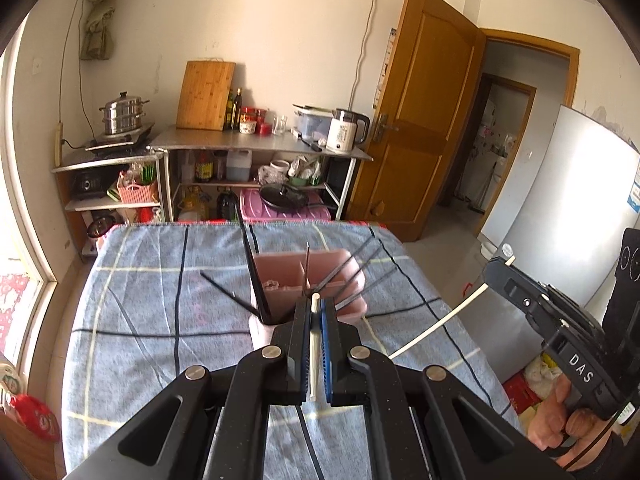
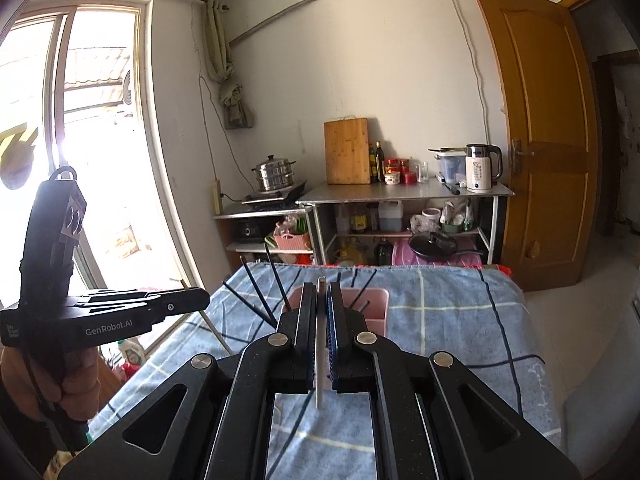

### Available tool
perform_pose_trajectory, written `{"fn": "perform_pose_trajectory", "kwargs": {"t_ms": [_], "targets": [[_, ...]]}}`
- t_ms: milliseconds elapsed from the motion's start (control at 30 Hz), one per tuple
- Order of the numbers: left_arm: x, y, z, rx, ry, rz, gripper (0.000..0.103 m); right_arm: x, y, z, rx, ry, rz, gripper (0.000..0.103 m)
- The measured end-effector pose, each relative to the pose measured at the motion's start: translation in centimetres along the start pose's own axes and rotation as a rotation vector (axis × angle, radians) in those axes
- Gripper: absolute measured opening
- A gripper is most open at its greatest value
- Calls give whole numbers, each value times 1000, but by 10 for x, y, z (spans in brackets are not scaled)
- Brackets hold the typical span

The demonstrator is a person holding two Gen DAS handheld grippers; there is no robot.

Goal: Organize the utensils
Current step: 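Lower the wooden chopsticks into the pink basket and open both tools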

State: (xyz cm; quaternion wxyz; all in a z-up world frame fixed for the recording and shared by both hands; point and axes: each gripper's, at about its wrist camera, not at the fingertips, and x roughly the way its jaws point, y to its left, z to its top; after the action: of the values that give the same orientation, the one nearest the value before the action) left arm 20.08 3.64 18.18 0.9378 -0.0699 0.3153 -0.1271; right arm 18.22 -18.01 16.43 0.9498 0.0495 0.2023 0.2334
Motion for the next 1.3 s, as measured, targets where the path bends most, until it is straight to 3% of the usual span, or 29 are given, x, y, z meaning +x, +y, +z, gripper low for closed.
{"fn": "perform_pose_trajectory", "kwargs": {"t_ms": [400,900,1100,1300], "targets": [[14,24,61,-46,-89,19,5,50,7,42,18,-65,-8,5],[97,46,37,-63,30,36,5,108,-4,12,6,54,-14,5],[107,48,29,-48,44,53,5,118,-6,5,-10,98,-5,5],[100,47,26,-39,31,69,8,113,-9,2,-5,109,-13,13]]}}
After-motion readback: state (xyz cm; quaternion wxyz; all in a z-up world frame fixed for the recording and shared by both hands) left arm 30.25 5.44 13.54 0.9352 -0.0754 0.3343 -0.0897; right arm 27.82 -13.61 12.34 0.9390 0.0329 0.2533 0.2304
